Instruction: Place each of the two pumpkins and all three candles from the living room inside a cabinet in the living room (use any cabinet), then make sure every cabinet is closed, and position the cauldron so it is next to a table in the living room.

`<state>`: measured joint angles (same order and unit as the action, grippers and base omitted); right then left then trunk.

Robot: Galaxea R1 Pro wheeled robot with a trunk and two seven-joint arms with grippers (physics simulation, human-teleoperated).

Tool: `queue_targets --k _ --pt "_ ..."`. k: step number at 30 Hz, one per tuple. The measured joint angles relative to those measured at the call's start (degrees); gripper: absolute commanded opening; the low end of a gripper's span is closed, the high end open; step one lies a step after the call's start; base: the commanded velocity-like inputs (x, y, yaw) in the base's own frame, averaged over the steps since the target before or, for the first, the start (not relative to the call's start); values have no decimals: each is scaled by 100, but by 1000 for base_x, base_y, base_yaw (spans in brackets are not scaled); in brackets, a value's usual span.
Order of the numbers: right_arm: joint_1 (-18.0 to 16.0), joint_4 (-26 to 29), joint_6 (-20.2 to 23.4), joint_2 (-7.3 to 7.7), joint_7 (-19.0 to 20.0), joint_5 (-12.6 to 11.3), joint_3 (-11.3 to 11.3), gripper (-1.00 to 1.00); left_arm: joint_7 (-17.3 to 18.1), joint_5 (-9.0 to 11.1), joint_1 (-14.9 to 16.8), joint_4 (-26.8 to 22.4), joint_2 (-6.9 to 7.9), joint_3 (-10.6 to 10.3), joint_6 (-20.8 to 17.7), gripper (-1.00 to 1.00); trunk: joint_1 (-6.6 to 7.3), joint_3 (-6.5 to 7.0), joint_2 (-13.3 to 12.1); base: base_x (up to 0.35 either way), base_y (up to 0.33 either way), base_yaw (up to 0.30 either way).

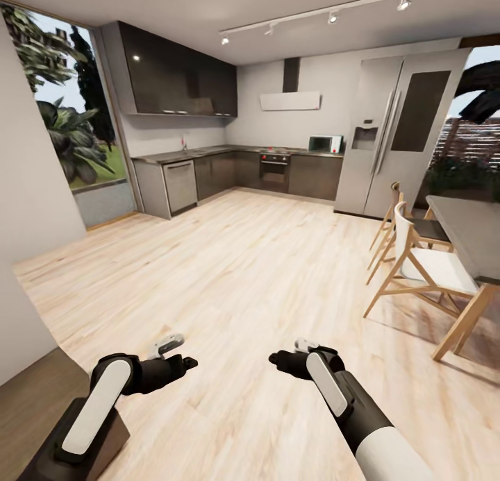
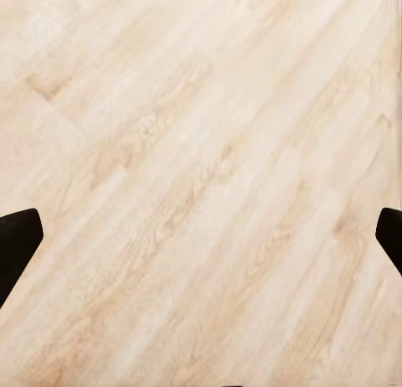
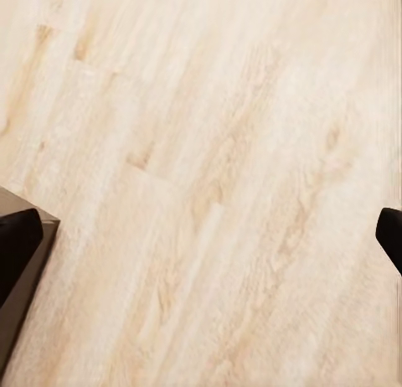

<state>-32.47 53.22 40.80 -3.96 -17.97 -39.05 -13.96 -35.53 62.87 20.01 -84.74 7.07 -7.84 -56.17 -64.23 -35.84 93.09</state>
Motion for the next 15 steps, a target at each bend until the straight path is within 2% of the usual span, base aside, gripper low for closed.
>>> queue_targets --k 15 --pt "0 0 0 -1 2 0 -6 100 -1 2 -2 0 0 -3 -5 100 0 72 0 0 0 -263"
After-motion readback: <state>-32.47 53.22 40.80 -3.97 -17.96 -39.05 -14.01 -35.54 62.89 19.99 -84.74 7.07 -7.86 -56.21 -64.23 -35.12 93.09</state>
